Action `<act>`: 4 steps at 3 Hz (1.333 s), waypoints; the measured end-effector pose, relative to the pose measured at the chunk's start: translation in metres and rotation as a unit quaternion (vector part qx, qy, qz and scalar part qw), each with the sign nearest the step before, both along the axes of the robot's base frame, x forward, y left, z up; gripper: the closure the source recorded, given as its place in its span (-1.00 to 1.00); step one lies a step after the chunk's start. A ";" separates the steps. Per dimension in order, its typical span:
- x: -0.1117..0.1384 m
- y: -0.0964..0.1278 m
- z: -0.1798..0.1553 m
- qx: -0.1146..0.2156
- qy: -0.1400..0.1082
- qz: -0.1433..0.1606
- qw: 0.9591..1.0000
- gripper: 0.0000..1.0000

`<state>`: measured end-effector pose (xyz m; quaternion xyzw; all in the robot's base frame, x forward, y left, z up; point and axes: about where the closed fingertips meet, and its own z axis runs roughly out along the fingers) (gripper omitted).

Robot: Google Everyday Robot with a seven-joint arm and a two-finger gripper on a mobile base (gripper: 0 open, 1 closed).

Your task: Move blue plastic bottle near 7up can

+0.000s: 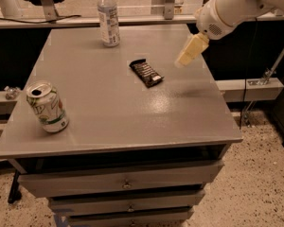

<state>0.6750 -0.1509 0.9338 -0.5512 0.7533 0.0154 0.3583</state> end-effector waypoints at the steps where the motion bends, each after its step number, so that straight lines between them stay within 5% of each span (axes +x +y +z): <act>1: 0.054 0.030 -0.007 0.100 -0.011 -0.003 0.995 -1.00; 2: 0.088 0.050 -0.011 0.200 -0.015 -0.006 0.980 -1.00; 3: 0.099 0.076 -0.005 0.252 -0.010 0.007 0.968 -1.00; 4: 0.099 0.076 -0.005 0.252 -0.010 0.007 0.968 -1.00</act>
Offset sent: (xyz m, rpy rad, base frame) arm 0.1284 0.0661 -0.0058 0.6808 -0.0482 -0.0219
